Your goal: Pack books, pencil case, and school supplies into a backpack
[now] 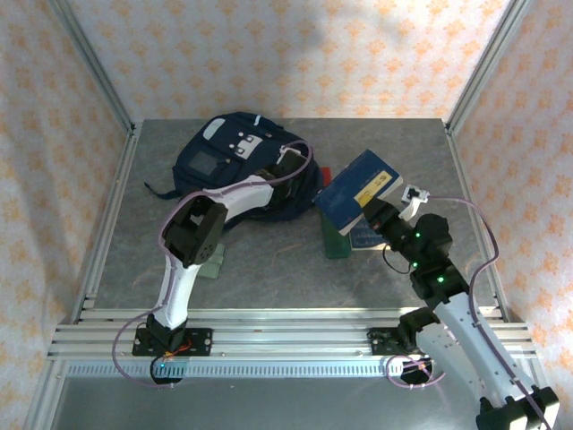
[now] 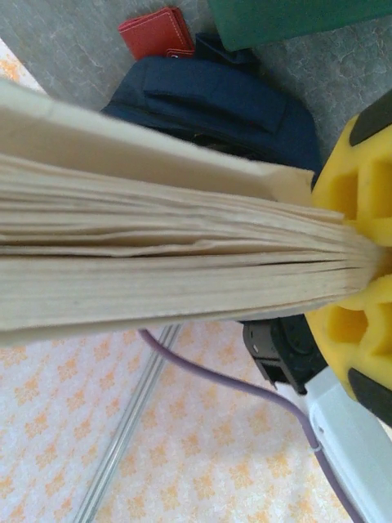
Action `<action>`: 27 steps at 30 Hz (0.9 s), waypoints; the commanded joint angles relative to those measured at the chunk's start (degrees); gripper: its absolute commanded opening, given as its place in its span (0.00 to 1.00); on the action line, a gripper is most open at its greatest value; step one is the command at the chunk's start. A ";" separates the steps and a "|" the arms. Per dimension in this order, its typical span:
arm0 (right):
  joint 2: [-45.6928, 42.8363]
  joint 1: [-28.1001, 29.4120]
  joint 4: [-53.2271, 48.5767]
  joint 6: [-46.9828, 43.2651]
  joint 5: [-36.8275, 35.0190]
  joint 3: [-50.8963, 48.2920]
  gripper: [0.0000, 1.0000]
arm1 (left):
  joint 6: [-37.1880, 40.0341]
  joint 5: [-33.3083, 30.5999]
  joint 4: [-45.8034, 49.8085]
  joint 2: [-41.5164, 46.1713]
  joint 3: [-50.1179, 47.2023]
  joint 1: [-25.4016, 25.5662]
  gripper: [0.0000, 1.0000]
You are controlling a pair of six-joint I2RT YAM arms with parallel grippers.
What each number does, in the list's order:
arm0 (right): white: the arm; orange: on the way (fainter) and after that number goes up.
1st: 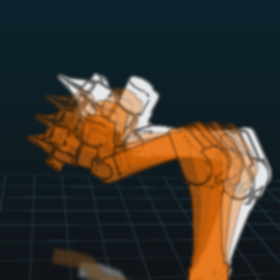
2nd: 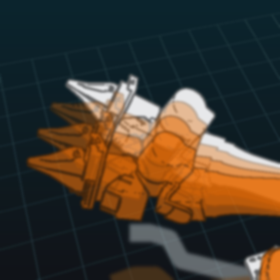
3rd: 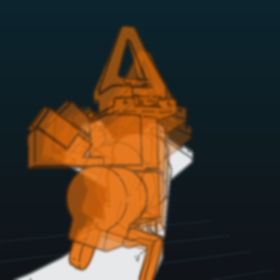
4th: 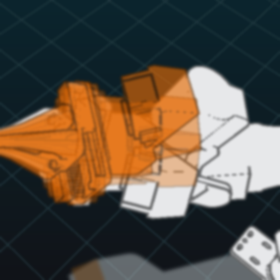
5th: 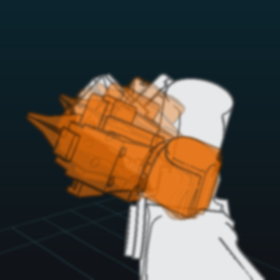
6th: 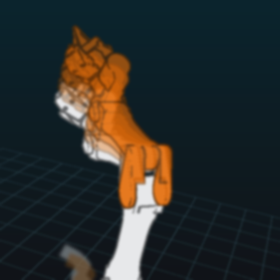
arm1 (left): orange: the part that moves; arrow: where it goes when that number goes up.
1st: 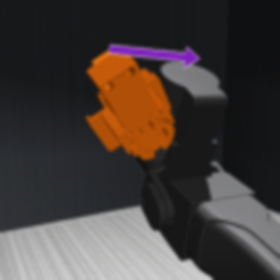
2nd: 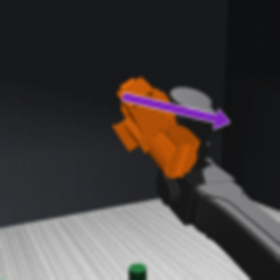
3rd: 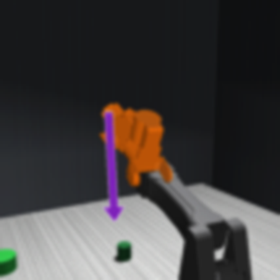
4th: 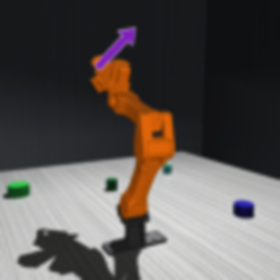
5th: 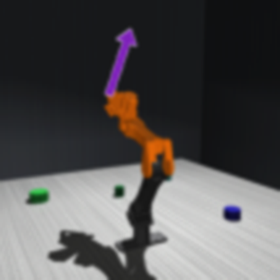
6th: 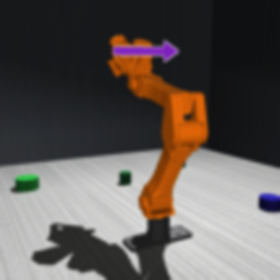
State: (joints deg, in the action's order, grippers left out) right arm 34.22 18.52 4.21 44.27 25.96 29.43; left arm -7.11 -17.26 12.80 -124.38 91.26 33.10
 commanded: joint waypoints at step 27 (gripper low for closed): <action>21.06 -0.30 32.04 6.99 11.64 -7.24 0.00 | 0.42 6.39 -1.70 27.94 -9.73 -1.31 0.00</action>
State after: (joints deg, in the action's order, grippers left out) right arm 52.99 18.52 22.44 49.39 31.20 20.23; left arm -5.08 -12.21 13.76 -99.79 82.00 32.42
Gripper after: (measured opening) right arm 0.079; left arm 0.047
